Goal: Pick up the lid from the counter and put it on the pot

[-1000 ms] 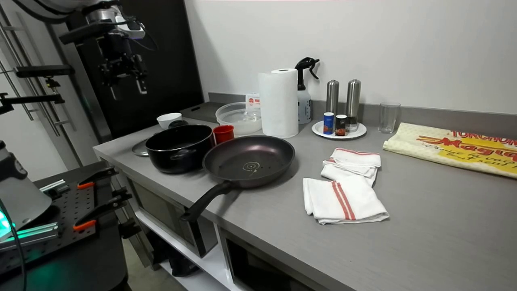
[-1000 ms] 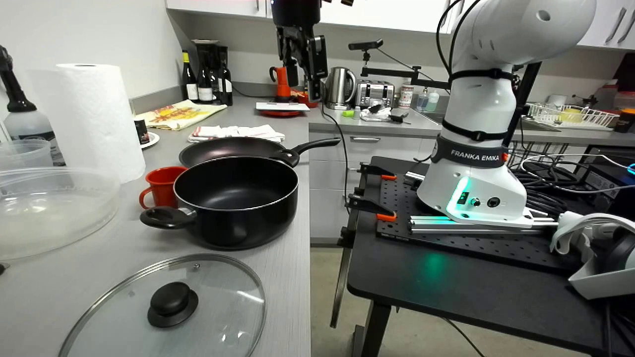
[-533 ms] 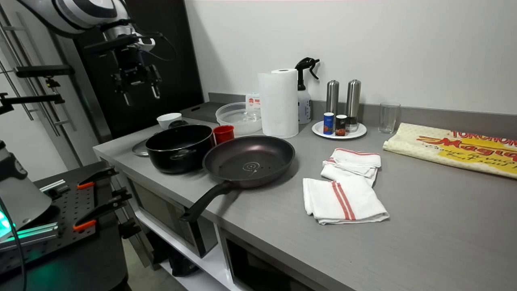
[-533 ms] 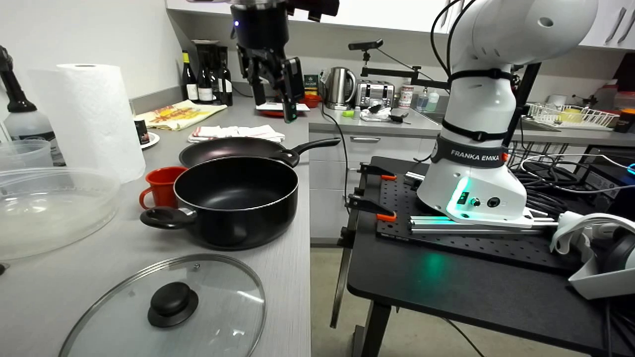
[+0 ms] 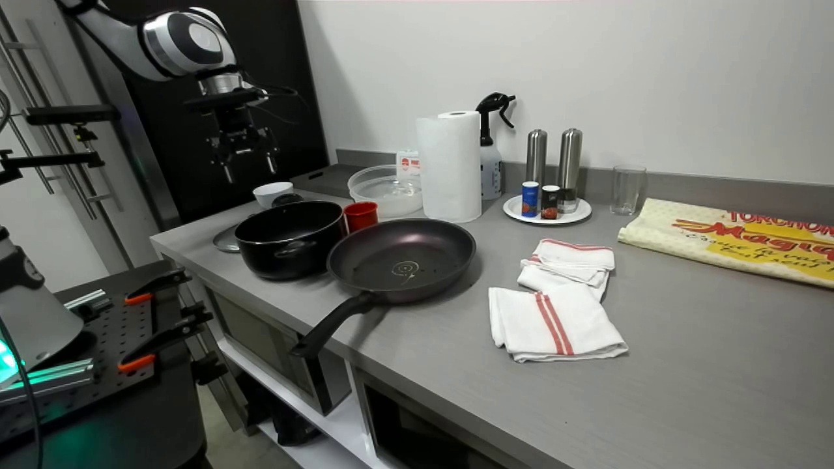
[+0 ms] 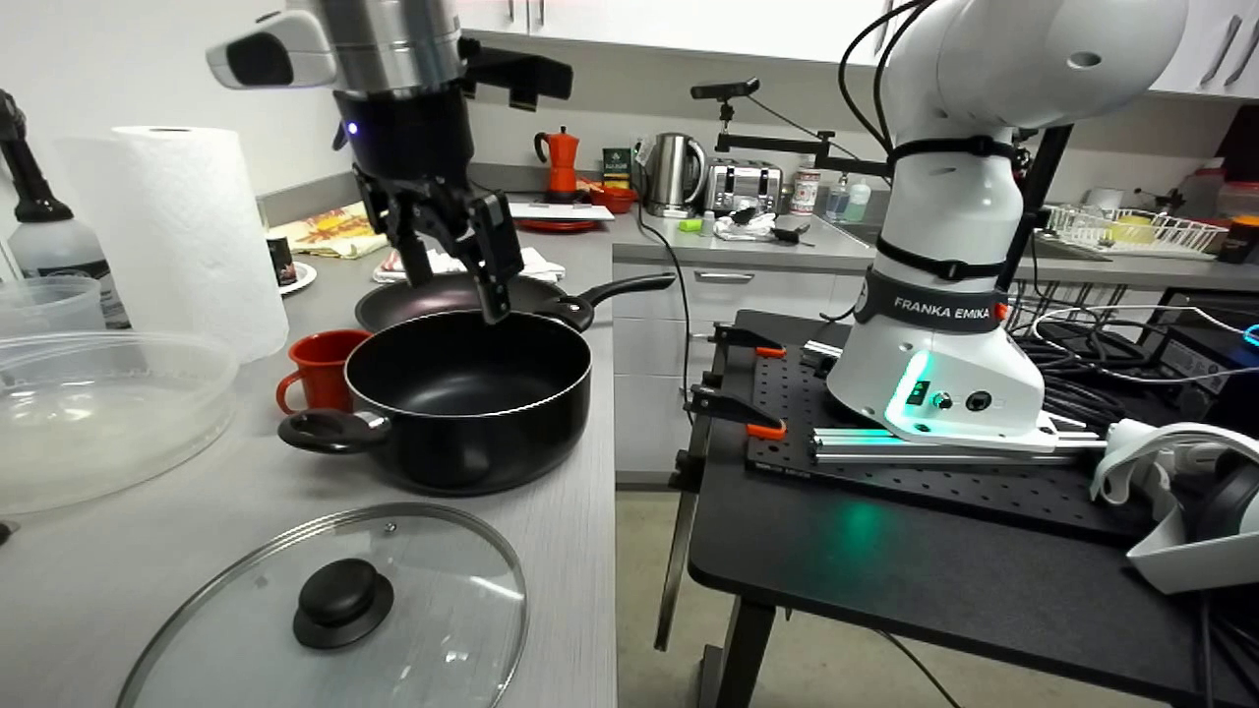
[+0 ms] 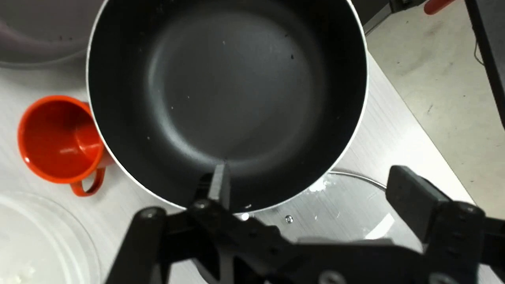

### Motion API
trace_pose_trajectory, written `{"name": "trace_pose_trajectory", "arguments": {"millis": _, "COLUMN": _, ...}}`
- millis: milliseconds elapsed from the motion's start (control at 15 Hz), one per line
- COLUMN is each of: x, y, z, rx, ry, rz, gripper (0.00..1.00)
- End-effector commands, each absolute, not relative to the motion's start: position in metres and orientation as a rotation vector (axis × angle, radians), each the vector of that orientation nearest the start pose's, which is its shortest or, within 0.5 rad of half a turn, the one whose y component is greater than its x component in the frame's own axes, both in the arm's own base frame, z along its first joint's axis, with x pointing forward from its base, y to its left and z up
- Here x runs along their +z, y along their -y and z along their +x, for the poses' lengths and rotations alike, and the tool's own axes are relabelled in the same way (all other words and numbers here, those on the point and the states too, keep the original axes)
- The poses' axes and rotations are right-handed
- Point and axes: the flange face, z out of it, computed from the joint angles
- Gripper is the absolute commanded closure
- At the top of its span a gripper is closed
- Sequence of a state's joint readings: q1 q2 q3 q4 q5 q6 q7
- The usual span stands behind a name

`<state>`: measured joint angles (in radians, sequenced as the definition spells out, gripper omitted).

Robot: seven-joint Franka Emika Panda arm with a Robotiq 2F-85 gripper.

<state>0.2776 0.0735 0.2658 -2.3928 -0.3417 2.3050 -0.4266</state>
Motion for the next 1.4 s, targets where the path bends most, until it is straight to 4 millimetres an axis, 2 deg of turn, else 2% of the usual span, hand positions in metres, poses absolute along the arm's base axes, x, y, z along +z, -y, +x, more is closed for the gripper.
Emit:
{"name": "trace_pose_trajectory", "arguments": {"millis": 0, "x": 0.256, "y": -0.281, "z": 0.427, "rx": 0.221, "ry": 2.054, "rz": -2.621, "gripper": 0.00}}
{"name": "trace_pose_trajectory", "arguments": {"millis": 333, "x": 0.226, "y": -0.325, "z": 0.418, "rx": 0.226, "ry": 2.189, "rz": -2.437, "gripper": 0.00}}
{"name": "trace_pose_trajectory", "arguments": {"millis": 733, "x": 0.203, "y": -0.364, "z": 0.405, "rx": 0.265, "ry": 2.325, "rz": -2.270, "gripper": 0.00}}
{"name": "trace_pose_trajectory", "arguments": {"millis": 1000, "x": 0.186, "y": -0.384, "z": 0.401, "rx": 0.281, "ry": 2.392, "rz": -2.153, "gripper": 0.00}}
{"name": "trace_pose_trajectory", "arguments": {"millis": 1333, "x": 0.170, "y": -0.397, "z": 0.412, "rx": 0.280, "ry": 2.434, "rz": -2.050, "gripper": 0.00}}
